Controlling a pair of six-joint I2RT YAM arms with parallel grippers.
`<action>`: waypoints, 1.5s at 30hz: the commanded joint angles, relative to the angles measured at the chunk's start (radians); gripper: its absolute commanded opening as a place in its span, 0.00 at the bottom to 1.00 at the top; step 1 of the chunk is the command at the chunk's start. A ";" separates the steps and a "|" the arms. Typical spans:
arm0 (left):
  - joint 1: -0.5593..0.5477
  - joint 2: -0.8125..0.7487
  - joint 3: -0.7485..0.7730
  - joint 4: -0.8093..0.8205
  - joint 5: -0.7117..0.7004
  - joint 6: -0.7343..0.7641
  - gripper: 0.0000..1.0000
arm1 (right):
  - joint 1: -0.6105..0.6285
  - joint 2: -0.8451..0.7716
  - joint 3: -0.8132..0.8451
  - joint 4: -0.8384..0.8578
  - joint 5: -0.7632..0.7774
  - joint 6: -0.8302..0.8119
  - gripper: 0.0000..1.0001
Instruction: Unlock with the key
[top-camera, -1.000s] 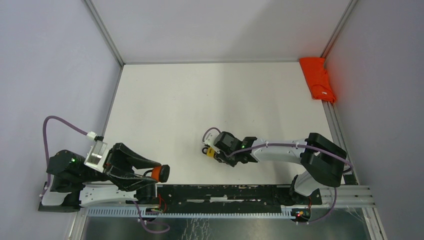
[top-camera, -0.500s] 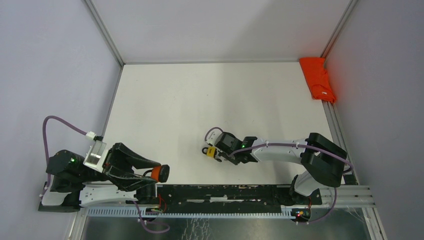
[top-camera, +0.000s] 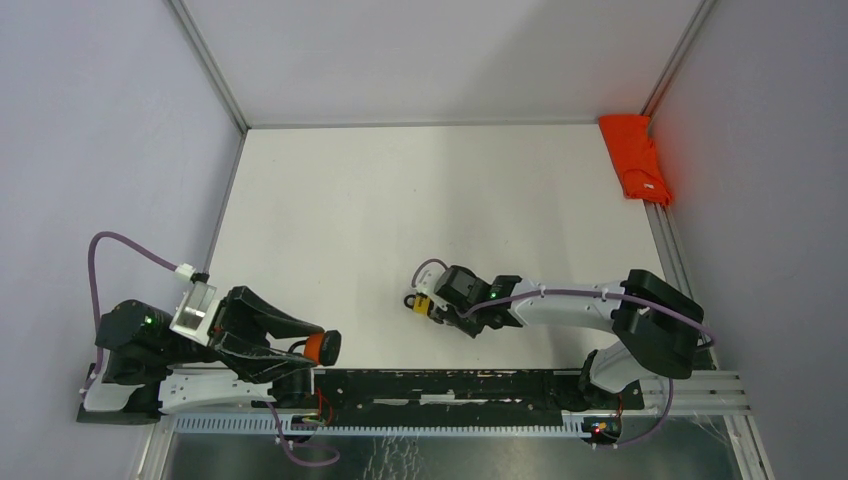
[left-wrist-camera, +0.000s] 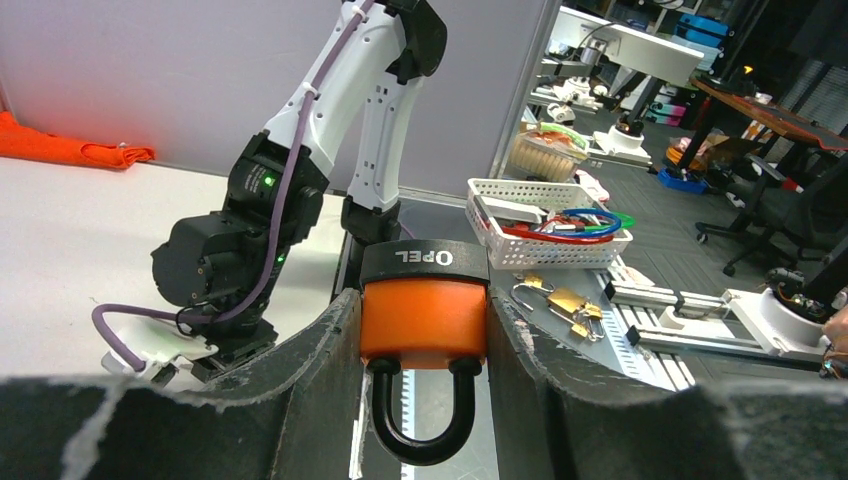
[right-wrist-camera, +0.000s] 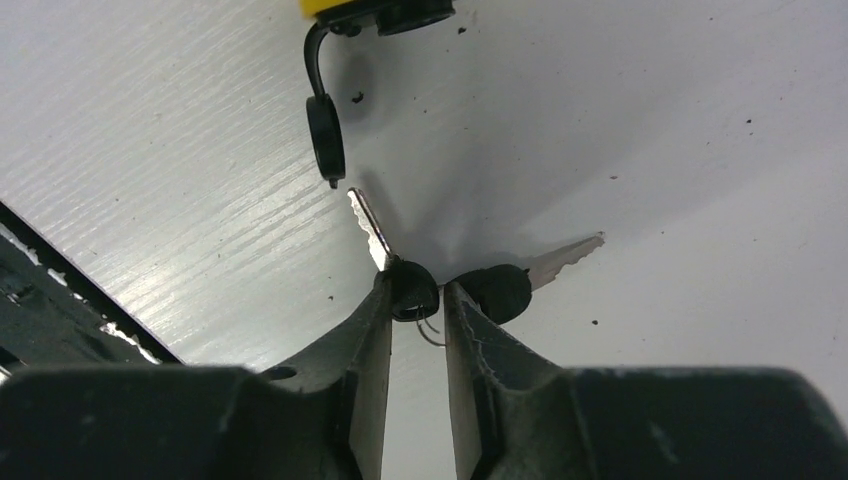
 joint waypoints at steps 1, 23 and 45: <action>-0.006 -0.002 0.004 0.092 0.015 0.032 0.02 | 0.004 -0.027 -0.025 0.001 -0.050 -0.011 0.35; -0.006 -0.002 0.001 0.097 0.012 0.040 0.02 | 0.003 0.017 -0.050 -0.004 0.007 0.004 0.00; -0.006 -0.014 -0.010 0.108 0.011 0.041 0.02 | -0.034 0.096 0.143 -0.128 0.571 0.084 0.00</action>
